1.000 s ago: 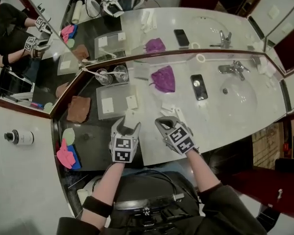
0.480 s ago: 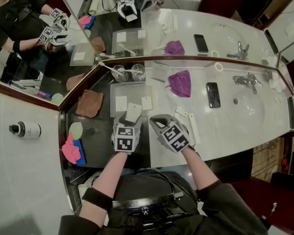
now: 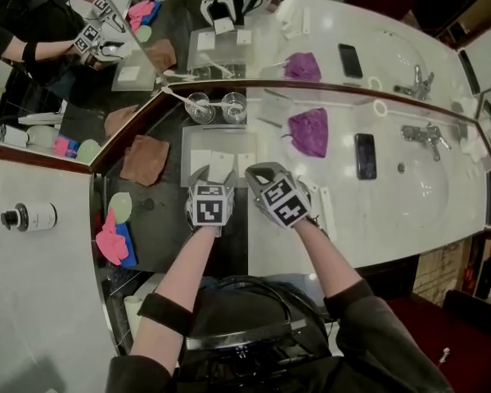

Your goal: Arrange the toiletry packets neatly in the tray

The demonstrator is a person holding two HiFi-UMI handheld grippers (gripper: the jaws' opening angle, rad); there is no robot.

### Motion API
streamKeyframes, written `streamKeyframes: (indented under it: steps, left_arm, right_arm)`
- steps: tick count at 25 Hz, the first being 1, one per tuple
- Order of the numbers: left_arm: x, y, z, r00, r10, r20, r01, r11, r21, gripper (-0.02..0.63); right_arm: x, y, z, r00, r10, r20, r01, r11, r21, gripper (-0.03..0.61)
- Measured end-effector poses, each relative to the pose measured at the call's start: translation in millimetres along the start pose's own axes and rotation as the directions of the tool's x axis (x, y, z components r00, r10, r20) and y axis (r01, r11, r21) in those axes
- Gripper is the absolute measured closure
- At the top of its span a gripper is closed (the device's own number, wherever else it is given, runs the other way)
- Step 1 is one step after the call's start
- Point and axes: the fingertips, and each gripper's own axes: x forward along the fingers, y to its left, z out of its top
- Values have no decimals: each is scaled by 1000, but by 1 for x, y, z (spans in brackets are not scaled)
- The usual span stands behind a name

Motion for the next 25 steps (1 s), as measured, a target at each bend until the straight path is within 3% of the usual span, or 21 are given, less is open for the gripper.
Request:
streamKeyframes:
  steps: [5, 22, 25]
  left_arm:
    - [15, 13, -2, 998, 51, -40, -52, 999, -15, 333]
    - [39, 17, -17, 989, 94, -118, -105, 990, -90, 324]
    - [41, 16, -17, 989, 86, -122, -98, 991, -90, 278]
  right_arm:
    - [18, -16, 4, 1000, -5, -10, 5, 1000, 17, 563]
    - [23, -30, -8, 1000, 0, -20, 1, 998, 69, 563]
    - [22, -31, -10, 1000, 0, -21, 2, 997, 72, 563]
